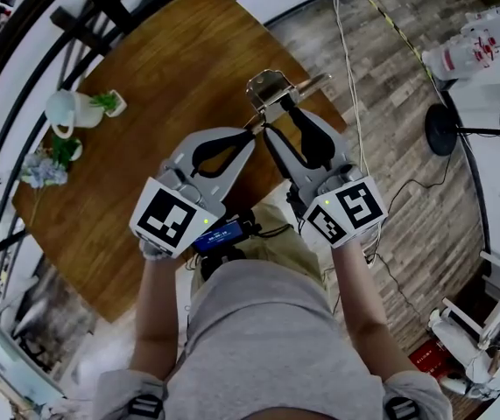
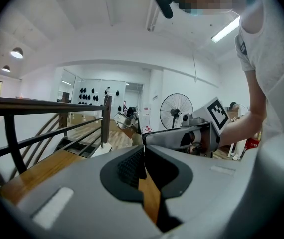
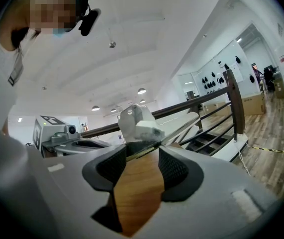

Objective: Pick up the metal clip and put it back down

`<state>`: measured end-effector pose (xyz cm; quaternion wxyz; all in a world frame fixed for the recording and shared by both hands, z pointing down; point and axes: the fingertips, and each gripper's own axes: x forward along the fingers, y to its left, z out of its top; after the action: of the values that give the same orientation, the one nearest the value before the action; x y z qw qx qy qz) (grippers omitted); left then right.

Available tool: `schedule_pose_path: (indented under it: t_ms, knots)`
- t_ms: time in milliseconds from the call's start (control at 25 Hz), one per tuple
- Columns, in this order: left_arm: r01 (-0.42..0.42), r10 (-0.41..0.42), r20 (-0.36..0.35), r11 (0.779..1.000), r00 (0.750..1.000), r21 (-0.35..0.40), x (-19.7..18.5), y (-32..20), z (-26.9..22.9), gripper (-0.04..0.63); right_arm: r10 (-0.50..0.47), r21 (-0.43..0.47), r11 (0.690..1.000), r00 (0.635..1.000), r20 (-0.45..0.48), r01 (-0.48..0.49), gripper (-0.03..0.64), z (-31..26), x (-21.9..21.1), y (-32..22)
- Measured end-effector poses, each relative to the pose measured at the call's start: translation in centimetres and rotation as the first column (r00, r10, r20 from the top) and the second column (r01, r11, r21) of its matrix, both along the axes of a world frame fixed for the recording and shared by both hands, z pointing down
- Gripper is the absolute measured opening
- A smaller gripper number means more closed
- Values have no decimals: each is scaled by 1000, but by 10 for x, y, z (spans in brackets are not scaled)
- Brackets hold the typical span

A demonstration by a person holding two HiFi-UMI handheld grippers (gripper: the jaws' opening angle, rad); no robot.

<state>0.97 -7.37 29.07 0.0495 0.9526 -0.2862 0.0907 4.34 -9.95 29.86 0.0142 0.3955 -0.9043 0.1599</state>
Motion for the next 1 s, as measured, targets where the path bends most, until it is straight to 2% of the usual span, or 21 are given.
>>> schedule_pose_path:
  t_ms: [600, 1000]
  knots:
    - [70, -68, 27, 995, 997, -70, 0, -31, 36, 25, -75, -74, 994, 997, -9, 74, 193, 37, -2, -32]
    - [115, -108, 51, 982, 993, -149, -2, -49, 73, 23, -104, -125, 987, 994, -14, 102, 183, 69, -5, -50]
